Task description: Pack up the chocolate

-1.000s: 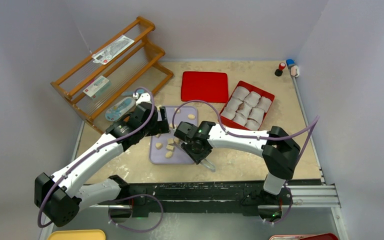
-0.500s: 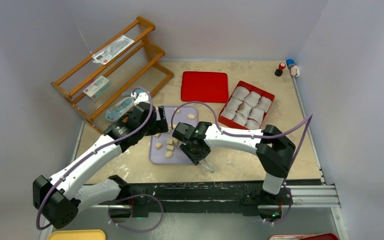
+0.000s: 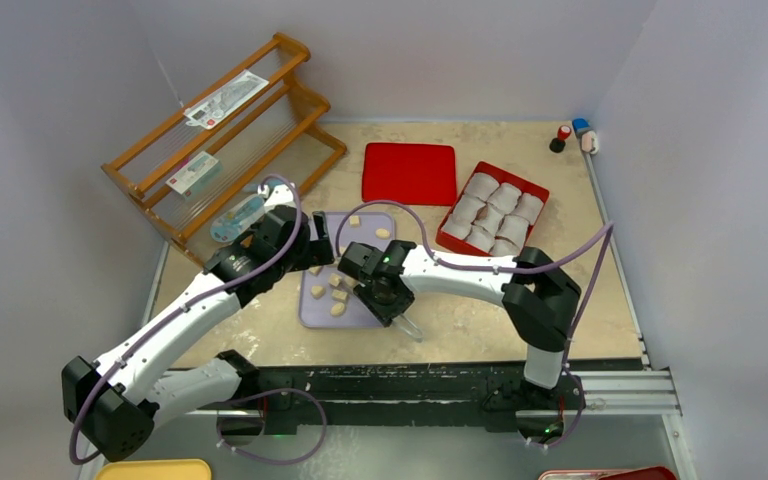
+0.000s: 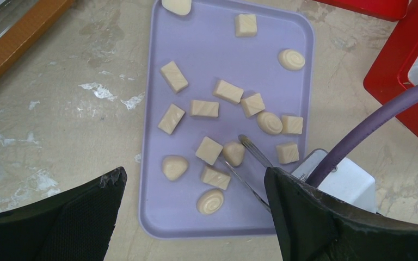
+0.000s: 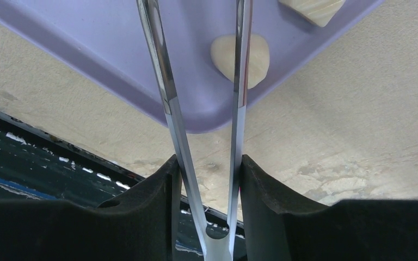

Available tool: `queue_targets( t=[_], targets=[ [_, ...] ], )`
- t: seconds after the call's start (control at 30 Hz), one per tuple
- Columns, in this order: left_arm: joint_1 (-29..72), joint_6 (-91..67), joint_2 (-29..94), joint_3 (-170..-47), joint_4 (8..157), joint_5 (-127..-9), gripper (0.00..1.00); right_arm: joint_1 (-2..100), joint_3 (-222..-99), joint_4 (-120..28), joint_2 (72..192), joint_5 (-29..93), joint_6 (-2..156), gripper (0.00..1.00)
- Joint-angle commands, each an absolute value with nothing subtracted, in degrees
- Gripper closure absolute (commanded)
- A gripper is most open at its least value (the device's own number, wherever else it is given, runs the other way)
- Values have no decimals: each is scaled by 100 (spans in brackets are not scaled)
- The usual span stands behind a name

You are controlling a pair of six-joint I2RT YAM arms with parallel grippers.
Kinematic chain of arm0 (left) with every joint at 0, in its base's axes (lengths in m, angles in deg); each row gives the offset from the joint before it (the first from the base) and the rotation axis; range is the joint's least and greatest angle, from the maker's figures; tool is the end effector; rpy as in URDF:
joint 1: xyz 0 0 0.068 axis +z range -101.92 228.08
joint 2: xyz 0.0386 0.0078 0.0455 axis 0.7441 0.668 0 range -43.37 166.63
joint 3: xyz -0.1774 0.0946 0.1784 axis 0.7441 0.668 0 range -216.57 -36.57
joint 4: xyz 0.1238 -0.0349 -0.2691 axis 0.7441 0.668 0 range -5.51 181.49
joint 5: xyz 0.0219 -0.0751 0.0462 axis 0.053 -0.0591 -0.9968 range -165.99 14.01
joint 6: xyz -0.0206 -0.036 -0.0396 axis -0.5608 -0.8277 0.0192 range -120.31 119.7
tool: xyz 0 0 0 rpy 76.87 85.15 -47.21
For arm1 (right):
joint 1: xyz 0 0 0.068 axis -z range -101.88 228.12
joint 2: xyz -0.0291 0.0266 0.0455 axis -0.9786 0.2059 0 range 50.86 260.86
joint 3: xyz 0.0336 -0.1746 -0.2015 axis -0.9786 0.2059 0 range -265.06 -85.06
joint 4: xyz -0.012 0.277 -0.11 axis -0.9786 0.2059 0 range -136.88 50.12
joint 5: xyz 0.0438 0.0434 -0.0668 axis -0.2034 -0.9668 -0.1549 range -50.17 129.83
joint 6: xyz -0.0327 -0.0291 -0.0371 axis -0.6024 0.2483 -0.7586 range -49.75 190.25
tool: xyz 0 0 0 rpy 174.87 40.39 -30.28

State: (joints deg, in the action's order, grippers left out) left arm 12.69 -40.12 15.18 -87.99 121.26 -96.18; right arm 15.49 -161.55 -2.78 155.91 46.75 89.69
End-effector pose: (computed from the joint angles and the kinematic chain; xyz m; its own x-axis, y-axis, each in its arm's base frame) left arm 0.2154 -0.1358 0.2817 -0.6525 -0.2737 -0.7067 -0.1000 0.9555 -0.2777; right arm 0.1881 0.3526 0.1722 -0.7017 -0.6369 -0.3191 -0.6698 0.7425 -0.0091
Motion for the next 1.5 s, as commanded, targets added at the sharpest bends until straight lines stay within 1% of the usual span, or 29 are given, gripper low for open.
queue_targets(
  t=[0.0,0.07,0.1,0.17,0.27,0.77,1.3,1.47],
  targets=[
    [1236,-3941,1390,-8999,12136,-9790,3,1539,-16365,-131,15546,4838,8904,72],
    [1238,-3956,1370,-8999,12147,-9817,3,1537,-16359,-87,15517,4889,8924,85],
    [1240,-3963,1352,-9013,12151,-9833,3,1541,-16349,-60,15492,4924,8941,89],
    [1240,-3981,1321,-9033,12170,-9899,3,1537,-16303,-27,15412,4970,8993,91],
    [1240,-4018,1252,-9105,12237,-10048,3,1539,-16246,3,15259,5026,9049,100],
    [1237,-4168,1102,-9473,12528,-10540,3,1539,-16353,220,14824,5271,9118,100],
    [1240,-4197,1183,-9530,12571,-10651,3,1537,-16545,407,14410,5393,9212,100],
    [1239,-4218,1221,-9521,12566,-10649,3,1537,-16556,439,14455,5277,9190,100]
  ],
)
